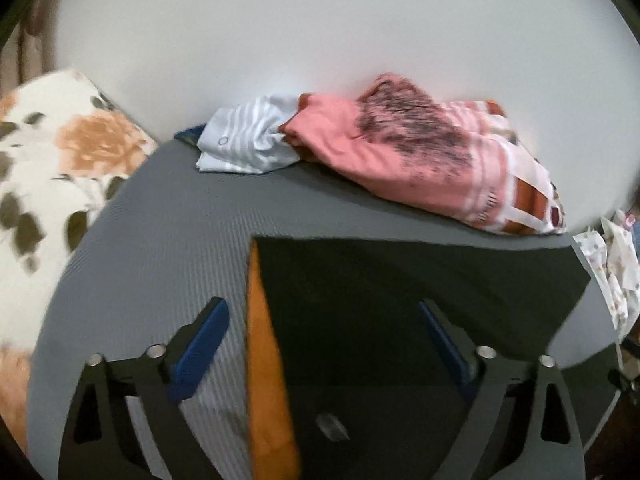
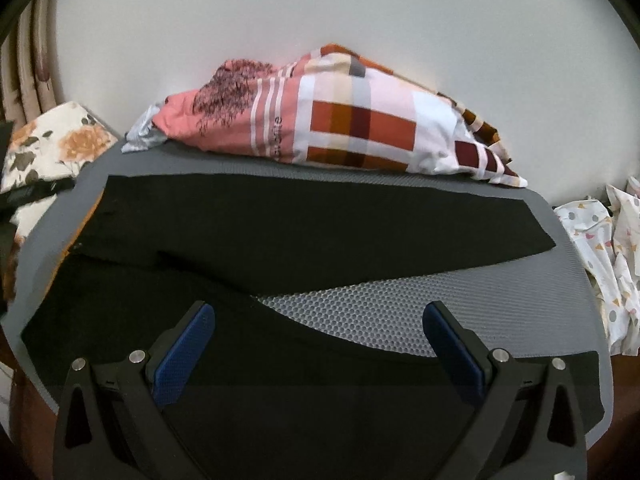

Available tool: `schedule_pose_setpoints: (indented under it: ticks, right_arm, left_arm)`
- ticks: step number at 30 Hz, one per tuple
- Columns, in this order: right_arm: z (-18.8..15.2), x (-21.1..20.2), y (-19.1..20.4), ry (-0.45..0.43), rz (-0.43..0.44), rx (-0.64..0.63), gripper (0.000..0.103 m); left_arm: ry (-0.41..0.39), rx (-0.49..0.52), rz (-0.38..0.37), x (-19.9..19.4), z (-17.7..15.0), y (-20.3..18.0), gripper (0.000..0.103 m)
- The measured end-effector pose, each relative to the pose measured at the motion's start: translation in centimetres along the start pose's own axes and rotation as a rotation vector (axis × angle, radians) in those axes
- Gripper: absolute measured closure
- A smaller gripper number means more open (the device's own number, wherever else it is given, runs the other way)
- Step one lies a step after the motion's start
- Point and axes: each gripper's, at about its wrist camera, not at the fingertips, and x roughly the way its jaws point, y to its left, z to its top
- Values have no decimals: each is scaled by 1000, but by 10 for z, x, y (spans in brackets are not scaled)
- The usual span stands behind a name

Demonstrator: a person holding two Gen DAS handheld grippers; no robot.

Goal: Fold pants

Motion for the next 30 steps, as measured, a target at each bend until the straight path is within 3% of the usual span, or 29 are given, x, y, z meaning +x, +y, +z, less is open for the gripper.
schedule_pose_setpoints:
  ticks: [2,5,7,11,13,14,15,16,18,21,27,30]
  right_arm:
    - [1,8,4,12,-5,-10,0]
    - [0,18,6,28,-13,-30,0]
    - [1,25,7,41,-19,-39,0]
    - [2,33,6,54,-19,-36,0]
    - [4,37,9,60,-23,-41,0]
    - [4,39,10,63,-21,-44,0]
    - [5,41,11,65,-17,-45,0]
    - [6,42,13,66,-15,-47,0]
    - [7,45,15,65,-11,-50,0]
    - [7,48,15,70,19,-37,0]
    - [20,47,-15,81,228,134,0]
    - [33,53,-43,88,427,311,0]
  left_arm:
    - [50,5,-21,33,13,20,21]
    - [148,-9,-70,77,20,44,44]
    - [173,-21,-61,98,22,54,48]
    - [160,-4,-149,108,31,57,49]
    - [171,15,-154,112,34,52,49]
    - [177,19,-151,112,34,49,54]
    - [196,33,-140,114,34,45,81]
    - [204,61,-118,113,33,40,81]
    - [188,89,-75,109,31,31,90]
    - [141,128,-10,93,28,14,94]
    - [-54,191,-14,12,15,-30,94]
    - [-129,200,-53,-30,3,-52,94]
